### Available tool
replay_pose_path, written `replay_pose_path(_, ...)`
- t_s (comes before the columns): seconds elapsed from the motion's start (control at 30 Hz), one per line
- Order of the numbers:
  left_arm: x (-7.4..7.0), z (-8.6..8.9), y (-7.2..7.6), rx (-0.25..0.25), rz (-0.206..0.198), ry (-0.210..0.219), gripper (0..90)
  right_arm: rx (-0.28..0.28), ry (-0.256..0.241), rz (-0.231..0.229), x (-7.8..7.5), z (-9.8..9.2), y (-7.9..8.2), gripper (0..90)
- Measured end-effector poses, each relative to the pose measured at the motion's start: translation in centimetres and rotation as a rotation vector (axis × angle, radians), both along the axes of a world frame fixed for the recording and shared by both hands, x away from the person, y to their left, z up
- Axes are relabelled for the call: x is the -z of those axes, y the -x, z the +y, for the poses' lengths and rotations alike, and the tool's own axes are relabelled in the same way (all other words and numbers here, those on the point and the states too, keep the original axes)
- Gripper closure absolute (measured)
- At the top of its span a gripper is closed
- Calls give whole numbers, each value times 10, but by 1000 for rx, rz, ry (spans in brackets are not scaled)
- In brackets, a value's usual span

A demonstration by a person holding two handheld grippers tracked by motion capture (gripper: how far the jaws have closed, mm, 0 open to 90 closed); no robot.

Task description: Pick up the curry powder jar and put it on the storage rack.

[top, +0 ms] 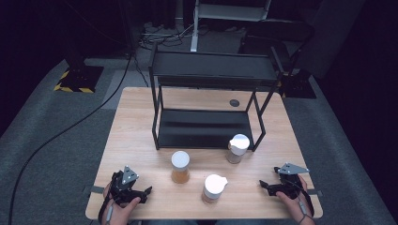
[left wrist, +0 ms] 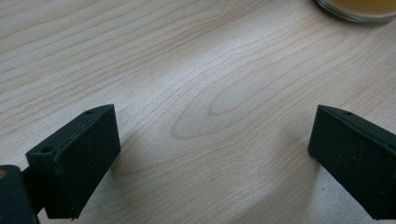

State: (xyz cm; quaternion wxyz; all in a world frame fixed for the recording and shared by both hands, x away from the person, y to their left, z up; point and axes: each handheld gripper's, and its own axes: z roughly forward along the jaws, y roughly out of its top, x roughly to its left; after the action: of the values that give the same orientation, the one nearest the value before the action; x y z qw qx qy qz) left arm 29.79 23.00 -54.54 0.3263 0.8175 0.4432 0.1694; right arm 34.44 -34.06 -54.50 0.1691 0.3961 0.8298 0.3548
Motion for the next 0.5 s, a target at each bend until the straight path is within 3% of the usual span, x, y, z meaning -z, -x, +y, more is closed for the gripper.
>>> replay_pose_path(0.5,0,0,0,0,1,0,18,11,6,-1,0,0,-1,74)
